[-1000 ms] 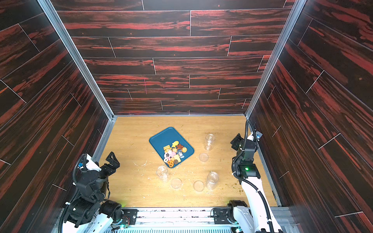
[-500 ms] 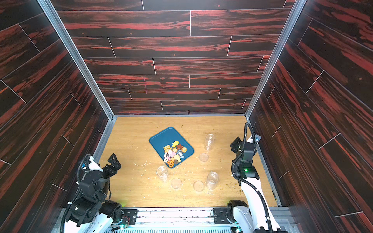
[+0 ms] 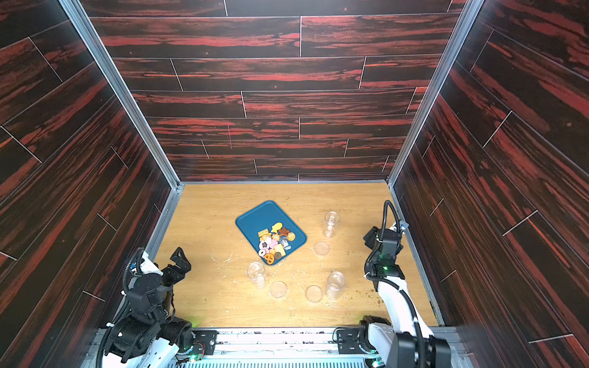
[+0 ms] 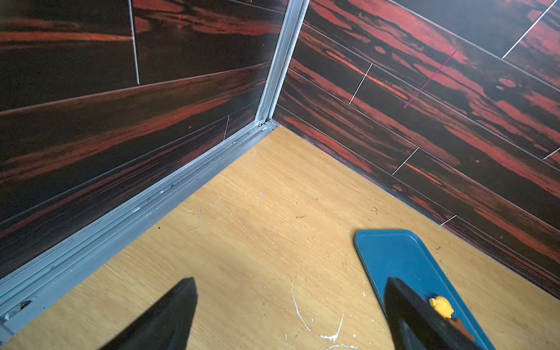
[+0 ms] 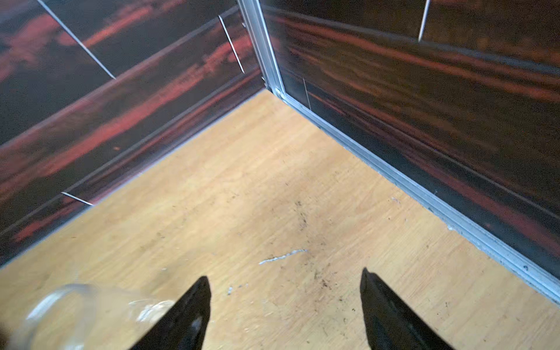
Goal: Pour the cookies out of the jar
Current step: Reset both arms
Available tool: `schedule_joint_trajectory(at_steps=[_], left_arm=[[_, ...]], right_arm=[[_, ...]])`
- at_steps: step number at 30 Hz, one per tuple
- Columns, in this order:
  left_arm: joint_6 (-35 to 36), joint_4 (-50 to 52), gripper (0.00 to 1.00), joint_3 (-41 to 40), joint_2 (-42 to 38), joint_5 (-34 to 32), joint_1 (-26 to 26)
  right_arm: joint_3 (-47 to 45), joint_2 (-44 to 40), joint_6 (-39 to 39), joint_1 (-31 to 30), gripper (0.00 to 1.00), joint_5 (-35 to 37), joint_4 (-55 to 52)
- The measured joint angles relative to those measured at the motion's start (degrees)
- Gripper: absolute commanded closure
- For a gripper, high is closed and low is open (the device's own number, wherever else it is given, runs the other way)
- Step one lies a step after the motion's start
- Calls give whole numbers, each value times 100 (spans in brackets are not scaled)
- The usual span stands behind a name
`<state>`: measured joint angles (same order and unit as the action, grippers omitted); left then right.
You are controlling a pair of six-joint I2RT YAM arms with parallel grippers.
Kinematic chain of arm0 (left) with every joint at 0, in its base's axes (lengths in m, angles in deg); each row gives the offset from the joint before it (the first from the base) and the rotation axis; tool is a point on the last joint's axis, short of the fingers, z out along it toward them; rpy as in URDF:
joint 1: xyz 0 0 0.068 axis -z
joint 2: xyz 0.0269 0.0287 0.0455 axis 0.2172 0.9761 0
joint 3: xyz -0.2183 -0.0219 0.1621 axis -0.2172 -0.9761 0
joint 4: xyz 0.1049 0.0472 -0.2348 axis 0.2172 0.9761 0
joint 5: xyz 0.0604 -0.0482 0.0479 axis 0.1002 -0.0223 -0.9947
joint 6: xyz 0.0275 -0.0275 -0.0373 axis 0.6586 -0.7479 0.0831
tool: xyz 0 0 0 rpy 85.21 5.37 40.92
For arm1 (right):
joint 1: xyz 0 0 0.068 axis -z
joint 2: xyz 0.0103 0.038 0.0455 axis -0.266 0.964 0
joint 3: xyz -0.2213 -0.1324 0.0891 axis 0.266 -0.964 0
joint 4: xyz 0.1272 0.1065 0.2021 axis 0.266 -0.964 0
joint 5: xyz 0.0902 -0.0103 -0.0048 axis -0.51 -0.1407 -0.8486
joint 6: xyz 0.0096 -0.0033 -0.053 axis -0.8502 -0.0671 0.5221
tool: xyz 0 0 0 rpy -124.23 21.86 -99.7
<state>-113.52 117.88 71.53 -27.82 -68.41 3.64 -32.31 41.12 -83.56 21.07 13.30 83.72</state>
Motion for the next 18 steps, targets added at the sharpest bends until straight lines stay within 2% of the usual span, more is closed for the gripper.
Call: schedule_joint_trajectory(at_steps=[9,18], left_arm=[[48,94,0,-7,0,0,0],[411,74,0,-221,-50,-400,0]], right_arm=[[-120,1099,216,282,20,-348,1108],[-223,1591,457,413,20,-758,1915]])
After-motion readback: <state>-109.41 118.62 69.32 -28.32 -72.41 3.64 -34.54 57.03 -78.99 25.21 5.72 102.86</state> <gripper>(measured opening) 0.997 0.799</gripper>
